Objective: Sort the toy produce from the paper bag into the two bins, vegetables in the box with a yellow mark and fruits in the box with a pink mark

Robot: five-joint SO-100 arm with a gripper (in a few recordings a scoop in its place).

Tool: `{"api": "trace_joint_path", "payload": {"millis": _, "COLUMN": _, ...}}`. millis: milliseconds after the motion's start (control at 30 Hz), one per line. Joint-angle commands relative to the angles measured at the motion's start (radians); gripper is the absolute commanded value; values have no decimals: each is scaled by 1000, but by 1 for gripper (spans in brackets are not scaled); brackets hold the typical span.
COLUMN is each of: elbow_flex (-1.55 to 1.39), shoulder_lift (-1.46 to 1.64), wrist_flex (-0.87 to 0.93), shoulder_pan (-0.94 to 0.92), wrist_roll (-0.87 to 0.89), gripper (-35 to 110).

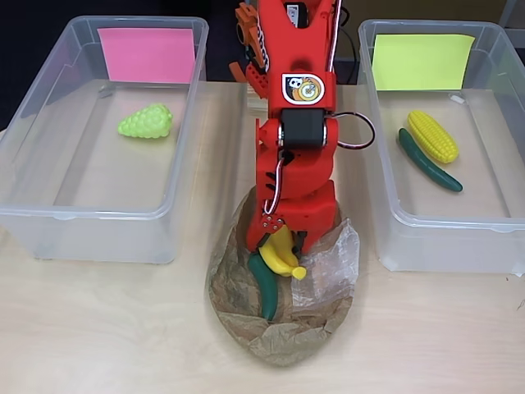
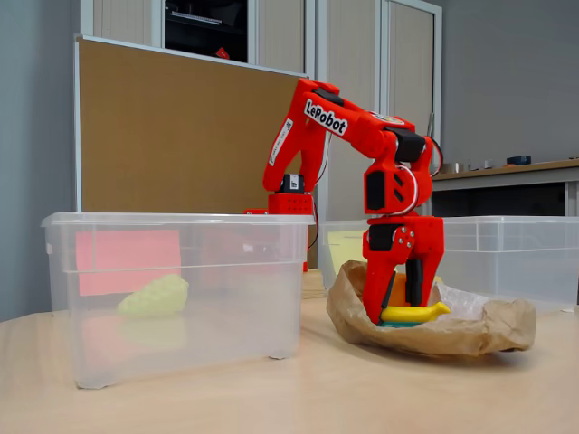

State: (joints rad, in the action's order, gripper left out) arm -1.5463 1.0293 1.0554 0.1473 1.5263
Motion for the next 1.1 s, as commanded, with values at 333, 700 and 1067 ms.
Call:
{"api": "trace_joint_path", "payload": {"millis": 333, "elbow_flex": 256, "shoulder_lift": 95, "wrist_flex": 357, "shoulder_pan": -49, "wrist_roll": -160, "gripper": 21}}
{"api": "trace_joint_path", "payload": {"millis": 700, "elbow_flex": 563, "shoulder_lift": 160, "wrist_flex": 557, "shoulder_pan": -61, "wrist_roll": -434, "gripper": 21}}
{"api": "trace_joint_path", "payload": {"millis": 1067, "elbow_flex": 489, "shoulder_lift": 549, "wrist_flex": 687, "shoulder_pan": -334, "wrist_roll": -604, "gripper": 22}}
